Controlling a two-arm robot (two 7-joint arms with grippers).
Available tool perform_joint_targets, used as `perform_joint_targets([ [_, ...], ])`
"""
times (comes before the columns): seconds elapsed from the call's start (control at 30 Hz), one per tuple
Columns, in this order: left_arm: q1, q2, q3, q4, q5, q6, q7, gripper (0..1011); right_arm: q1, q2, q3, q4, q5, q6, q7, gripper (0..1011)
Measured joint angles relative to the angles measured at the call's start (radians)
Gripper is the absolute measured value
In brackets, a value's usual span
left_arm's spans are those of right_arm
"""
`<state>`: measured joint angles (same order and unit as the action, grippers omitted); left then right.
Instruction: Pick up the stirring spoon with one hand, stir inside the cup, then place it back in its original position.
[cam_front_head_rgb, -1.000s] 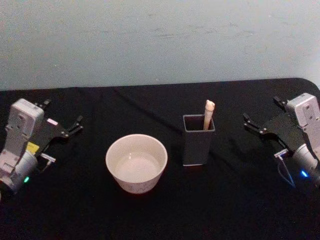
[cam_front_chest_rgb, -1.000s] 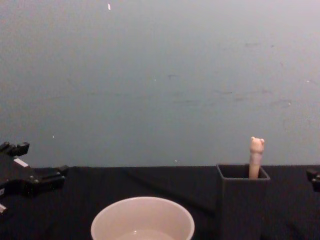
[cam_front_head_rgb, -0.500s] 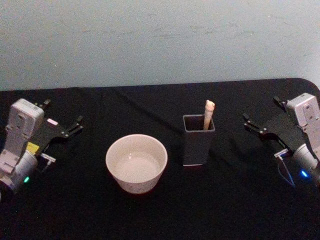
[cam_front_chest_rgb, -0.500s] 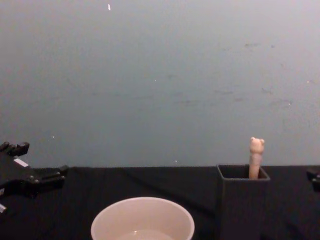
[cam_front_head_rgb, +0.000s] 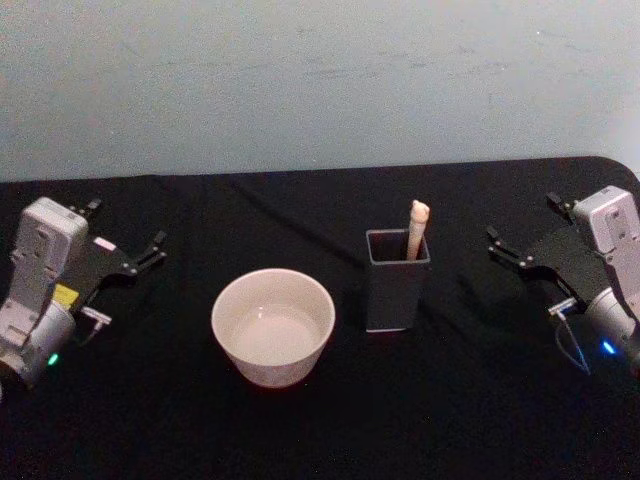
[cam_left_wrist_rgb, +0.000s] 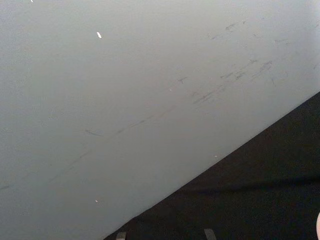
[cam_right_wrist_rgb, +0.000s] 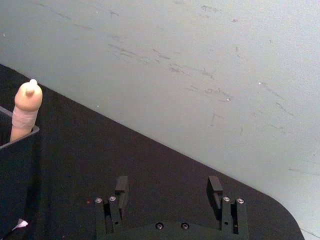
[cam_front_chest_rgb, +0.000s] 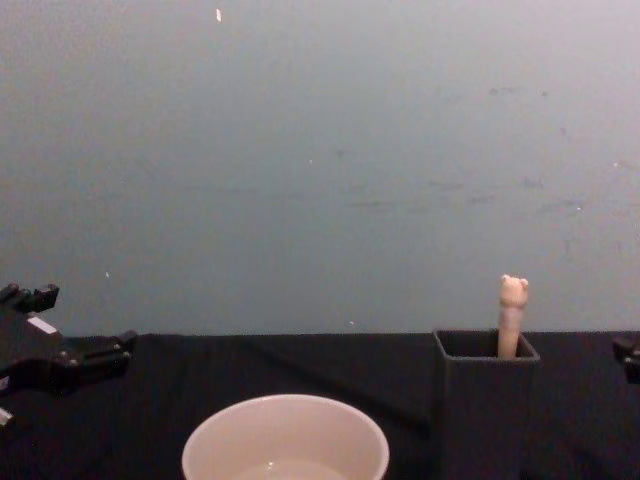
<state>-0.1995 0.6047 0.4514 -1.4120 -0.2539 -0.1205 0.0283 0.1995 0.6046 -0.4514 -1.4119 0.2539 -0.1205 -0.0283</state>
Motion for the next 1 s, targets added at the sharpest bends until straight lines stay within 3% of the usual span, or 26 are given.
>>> perform_joint_targets([
  [1.0, 0.0, 0.0, 0.0, 0.0, 0.0, 0.0, 0.0, 1001, 0.0, 0.0, 0.0, 0.0, 0.0, 0.0, 0.0, 1002],
])
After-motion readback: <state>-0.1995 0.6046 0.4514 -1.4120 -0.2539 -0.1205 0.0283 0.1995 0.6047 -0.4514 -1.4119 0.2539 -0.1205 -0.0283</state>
